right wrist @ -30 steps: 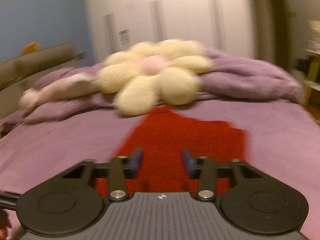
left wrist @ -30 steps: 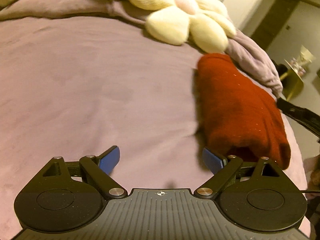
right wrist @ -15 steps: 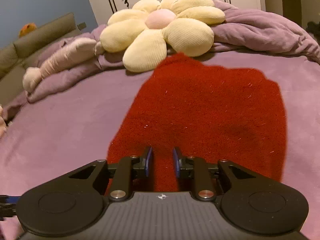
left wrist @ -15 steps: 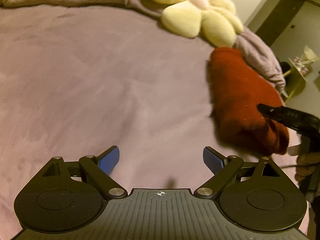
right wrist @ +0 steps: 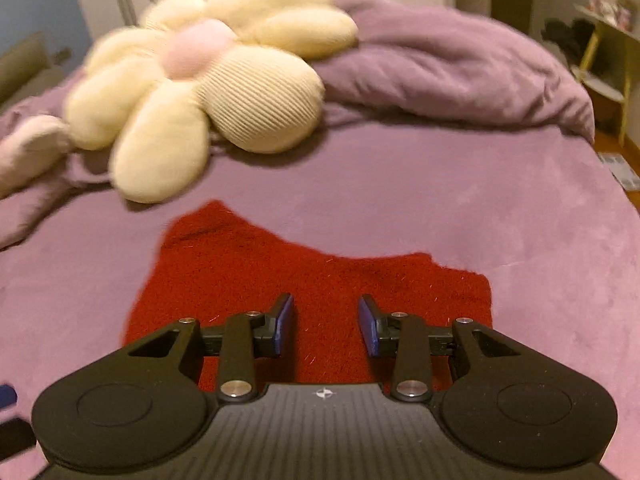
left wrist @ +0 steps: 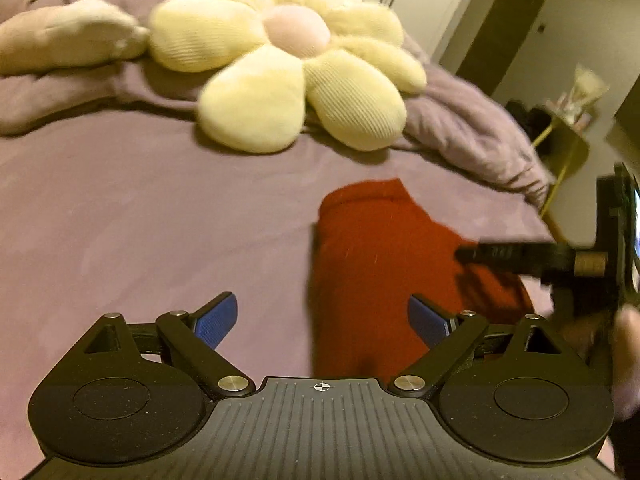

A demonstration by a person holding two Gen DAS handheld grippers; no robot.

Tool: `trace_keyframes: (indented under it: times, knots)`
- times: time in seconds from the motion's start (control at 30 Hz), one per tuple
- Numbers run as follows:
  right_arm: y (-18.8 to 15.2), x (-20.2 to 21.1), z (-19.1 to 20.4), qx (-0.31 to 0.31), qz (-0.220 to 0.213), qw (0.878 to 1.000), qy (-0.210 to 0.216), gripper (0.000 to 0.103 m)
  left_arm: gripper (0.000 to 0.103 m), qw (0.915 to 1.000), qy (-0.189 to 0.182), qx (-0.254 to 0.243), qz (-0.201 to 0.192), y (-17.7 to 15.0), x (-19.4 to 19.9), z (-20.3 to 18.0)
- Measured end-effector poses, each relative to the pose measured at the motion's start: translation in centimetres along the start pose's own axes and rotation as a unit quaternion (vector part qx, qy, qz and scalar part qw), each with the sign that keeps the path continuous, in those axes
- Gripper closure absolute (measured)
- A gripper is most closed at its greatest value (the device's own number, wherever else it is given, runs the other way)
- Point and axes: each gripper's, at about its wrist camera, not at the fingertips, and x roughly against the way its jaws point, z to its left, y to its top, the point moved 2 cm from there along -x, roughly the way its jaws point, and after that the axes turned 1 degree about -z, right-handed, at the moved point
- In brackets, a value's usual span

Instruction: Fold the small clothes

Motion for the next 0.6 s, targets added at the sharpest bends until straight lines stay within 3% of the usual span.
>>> trace_keyframes:
  times: [0.17,0.3,0.4,0.6]
  knots:
    - [0.1,-2.9,-0.7,0.003,0.031,0.999,-0.023,0.069,0.007,0.9964,0.053,-0.049,0.046,2.9,-7.3,-3.3]
    - [-0.3,-4.2,0.0,0.029,0.025,0.999,-0.031,0.067,0.007,0.9938,0.081,-0.064,0.042,3.1,-10.7,-4.6]
    - [-0.3,-5.0,0.3,0.041,0.01,0.998,-0.038,0.066,0.005,0.992,0.098,-0.066,0.044,2.6,-12.4,-4.5]
    - [-1.2,-5.0,-0.1,0.042,-0.06,0.997,-0.029,0.062,0.0,0.9953,0.083,-0.021,0.044,1.9,-12.6,-2.9]
